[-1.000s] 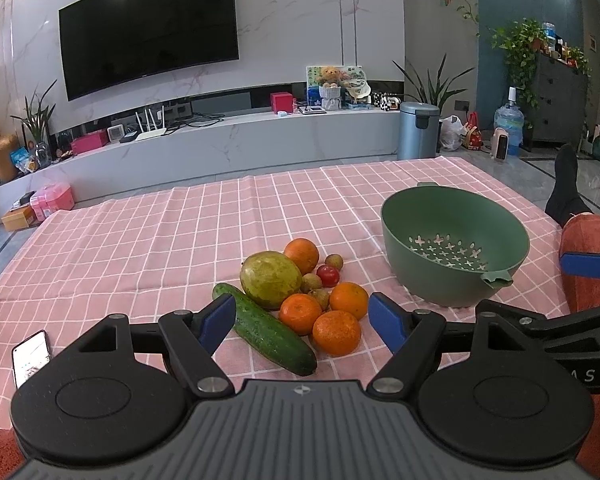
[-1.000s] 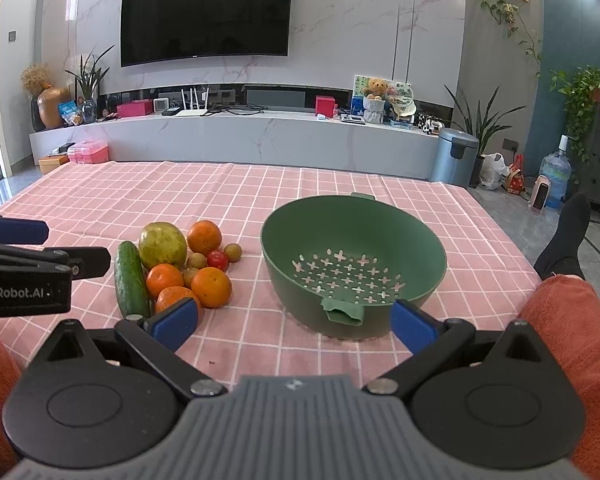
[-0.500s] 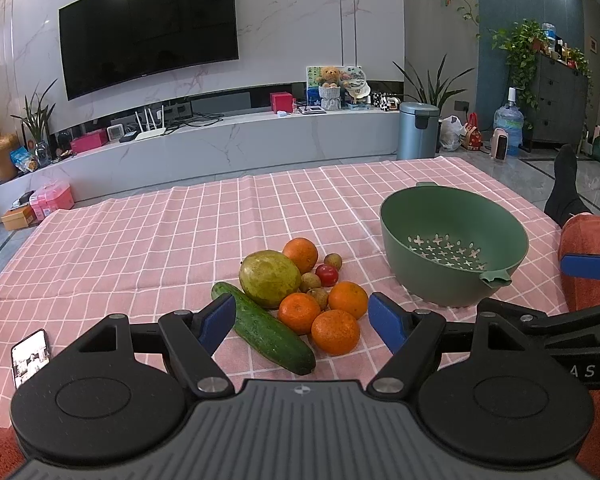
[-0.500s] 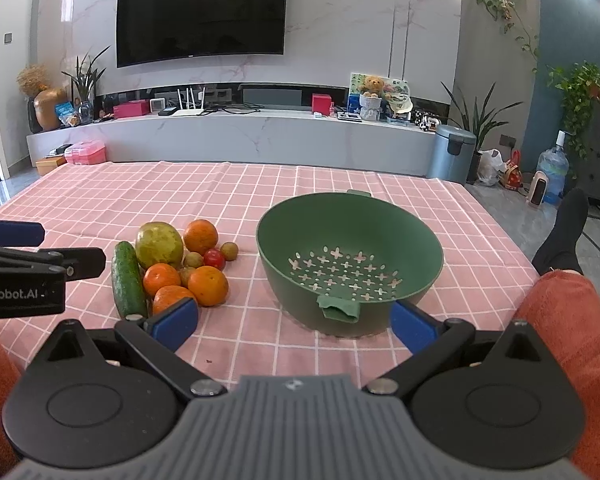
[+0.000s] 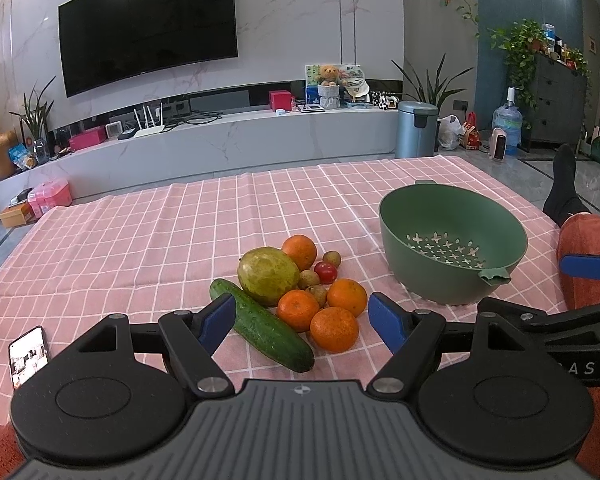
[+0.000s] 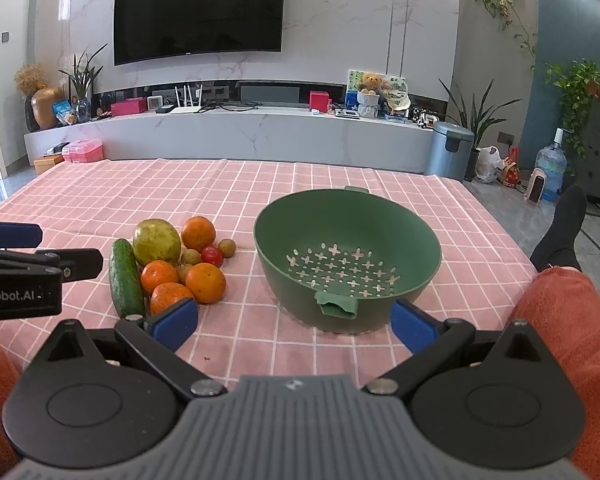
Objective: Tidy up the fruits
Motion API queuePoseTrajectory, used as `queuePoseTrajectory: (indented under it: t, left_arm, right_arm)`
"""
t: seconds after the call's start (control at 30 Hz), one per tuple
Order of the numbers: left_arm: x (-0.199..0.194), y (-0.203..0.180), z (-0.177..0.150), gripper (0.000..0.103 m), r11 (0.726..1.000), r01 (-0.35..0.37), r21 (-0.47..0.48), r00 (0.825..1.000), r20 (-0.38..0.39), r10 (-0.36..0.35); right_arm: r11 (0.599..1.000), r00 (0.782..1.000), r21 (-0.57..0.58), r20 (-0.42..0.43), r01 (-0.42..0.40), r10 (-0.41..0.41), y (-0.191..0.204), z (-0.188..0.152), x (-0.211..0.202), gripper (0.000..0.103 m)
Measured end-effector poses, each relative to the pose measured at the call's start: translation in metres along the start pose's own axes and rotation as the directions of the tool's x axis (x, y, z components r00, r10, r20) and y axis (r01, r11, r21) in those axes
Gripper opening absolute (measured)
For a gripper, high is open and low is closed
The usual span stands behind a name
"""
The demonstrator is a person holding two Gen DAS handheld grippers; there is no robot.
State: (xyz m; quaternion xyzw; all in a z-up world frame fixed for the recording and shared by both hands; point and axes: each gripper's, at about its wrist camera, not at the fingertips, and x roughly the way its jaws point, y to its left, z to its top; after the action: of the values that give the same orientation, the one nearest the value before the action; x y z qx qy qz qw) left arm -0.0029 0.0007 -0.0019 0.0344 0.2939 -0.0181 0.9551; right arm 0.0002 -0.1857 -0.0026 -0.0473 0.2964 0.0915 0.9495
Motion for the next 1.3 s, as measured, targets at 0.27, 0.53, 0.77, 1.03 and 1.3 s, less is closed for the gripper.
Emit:
queuePoseTrajectory:
  t: [0.27,0.53,0.77,1.03,1.3]
  left_arm:
    - [0.0,0.0,0.0,0.089,1.0,0.0,0.0,1.0,0.001,0.0]
    - [0.001,0.007,0.001,0.089,1.0,0.014,-0.016,1.0,0.001,-0.014]
    - [0.011,0.017,0.004,0.089,0.998,0.05,-0.043,0.998,-0.025,-0.051]
    - [0.044,0.045,0.009,0.065,0.978,0.071,-0.197,0.987,-0.13,-0.098]
    - [0.082,0.067,0.009,0.056,0.943,0.036,-0.33,0.966,-0.232,-0.118]
  right_arm:
    - [1.0,1.0,-0.002,-0.005,0.001,-0.001,0.001,0.0,0.001,0.099]
    - [1.0,1.0,-0.006,-0.009,0.002,-0.002,0.001,0.0,0.002,0.099]
    - [0.995,0.996,0.021,-0.004,-0.094,0.094,-0.003,0.0,0.014,0.098]
    - [0.975,0.973,0.027,-0.062,-0.223,0.224,0.006,0.015,0.048,0.078]
    - [0.95,0.943,-0.003,-0.126,-0.311,0.308,0.027,0.022,0.089,0.051]
